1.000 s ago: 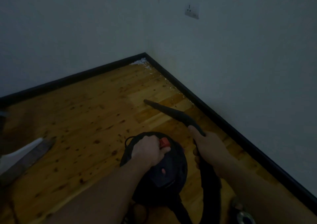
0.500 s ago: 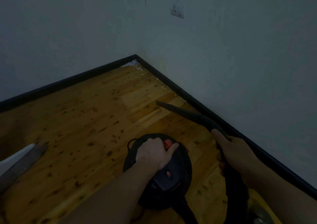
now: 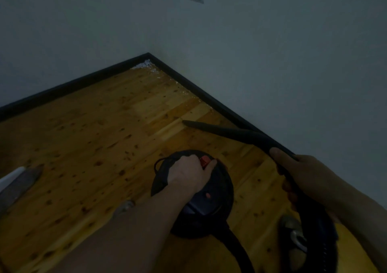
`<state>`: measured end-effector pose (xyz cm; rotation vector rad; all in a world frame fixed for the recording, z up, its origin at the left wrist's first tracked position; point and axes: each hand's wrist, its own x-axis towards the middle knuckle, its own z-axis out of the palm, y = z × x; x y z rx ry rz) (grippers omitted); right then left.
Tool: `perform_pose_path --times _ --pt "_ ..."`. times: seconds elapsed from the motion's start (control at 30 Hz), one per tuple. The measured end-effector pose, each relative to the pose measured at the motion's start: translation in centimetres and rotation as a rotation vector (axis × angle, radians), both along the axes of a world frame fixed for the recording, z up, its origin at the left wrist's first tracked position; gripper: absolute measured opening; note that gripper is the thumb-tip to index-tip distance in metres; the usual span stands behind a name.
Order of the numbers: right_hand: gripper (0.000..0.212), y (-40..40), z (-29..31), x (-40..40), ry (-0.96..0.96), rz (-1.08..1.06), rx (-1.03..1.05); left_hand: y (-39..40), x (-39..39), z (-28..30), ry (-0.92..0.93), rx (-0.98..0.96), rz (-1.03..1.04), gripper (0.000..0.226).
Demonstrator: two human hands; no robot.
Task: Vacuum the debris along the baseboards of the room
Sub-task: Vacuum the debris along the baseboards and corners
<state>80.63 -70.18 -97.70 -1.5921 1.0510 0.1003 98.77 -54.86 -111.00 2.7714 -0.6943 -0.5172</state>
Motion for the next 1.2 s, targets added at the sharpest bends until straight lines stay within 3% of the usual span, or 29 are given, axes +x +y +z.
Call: perform_pose_path --times 0.13,0.33,0.77,1.2 --pt "0.047 -0.2 0.2 -2.3 0.002 -0.029 0.011 -0.6 -1.5 0.1 -0.018 0.004 -0.029 0.070" --pt "0.051 -0.5 -0.9 -2.6 -0.016 -0.083 0.005 -1.2 -2.3 -0.4 -0.034 0.007 -0.071 0.055" --pt "0.051 -0.9 -5.2 3.7 -0.117 -0.129 -0.026 -3.1 0.9 -0.4 0.046 -0.036 -0.038 0.044" --pt "0.053 -2.9 -6.7 9.9 -0.121 -0.072 -0.079 -4.1 4.3 -1.2 0.012 -0.073 -0.032 0.045"
